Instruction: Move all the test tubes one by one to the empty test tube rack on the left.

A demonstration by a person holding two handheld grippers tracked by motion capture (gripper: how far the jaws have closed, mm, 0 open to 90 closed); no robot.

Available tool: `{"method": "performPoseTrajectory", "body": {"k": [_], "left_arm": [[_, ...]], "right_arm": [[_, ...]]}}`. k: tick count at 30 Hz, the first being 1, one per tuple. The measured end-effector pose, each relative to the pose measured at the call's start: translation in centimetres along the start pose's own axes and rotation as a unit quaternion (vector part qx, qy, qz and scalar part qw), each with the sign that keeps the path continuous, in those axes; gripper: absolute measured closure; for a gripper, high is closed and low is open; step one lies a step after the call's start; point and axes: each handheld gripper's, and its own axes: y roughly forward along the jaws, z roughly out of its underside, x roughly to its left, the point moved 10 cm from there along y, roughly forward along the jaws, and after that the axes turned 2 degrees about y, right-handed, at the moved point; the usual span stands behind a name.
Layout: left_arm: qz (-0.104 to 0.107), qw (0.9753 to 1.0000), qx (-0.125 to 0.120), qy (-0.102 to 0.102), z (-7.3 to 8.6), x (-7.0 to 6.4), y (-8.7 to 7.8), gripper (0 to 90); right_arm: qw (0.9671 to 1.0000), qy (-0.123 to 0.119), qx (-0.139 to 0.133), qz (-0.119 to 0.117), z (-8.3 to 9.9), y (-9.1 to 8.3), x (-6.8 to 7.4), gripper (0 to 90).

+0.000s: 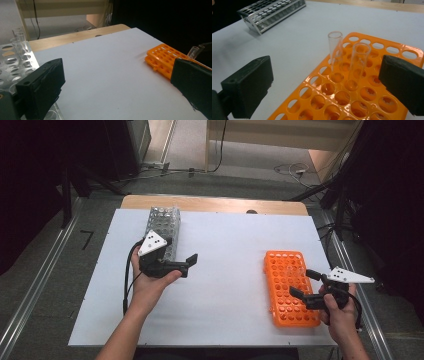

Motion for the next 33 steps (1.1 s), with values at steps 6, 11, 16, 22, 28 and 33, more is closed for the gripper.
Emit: {"method": "performPoseTrajectory", "body": {"k": [6,11,16,22,28,33], "left_arm": [[0.009,1.0,-0.002,0.001,0.8,-1.5,-0.7,0.0],[0.012,0.9999,-0.004,0.006,1.3,-2.3,-1.4,0.0],[0.015,0.9999,-0.002,0.007,2.0,-2.9,-1.9,0.0],[0.025,0.9997,0.006,0.006,3.1,-3.7,-2.2,0.0],[0.025,0.9996,0.008,0.001,3.5,-3.6,-2.0,0.0],[0.028,0.9996,0.009,0.0,3.5,-3.7,-1.9,0.0]], "right_arm": [[0.9999,0.01,0.005,0.006,0.3,0.2,-1.1,3.0],[0.9996,0.019,0.018,0.014,0.5,0.6,-1.8,13.6],[0.999,0.024,0.029,0.025,0.9,1.1,-2.5,26.5],[0.9983,0.023,0.048,0.025,1.5,1.9,-2.7,39.5],[0.9973,0.019,0.066,0.026,1.9,2.1,-2.9,54.8],[0.9958,0.005,0.076,0.05,2.2,2.3,-3.4,56.3]]}}
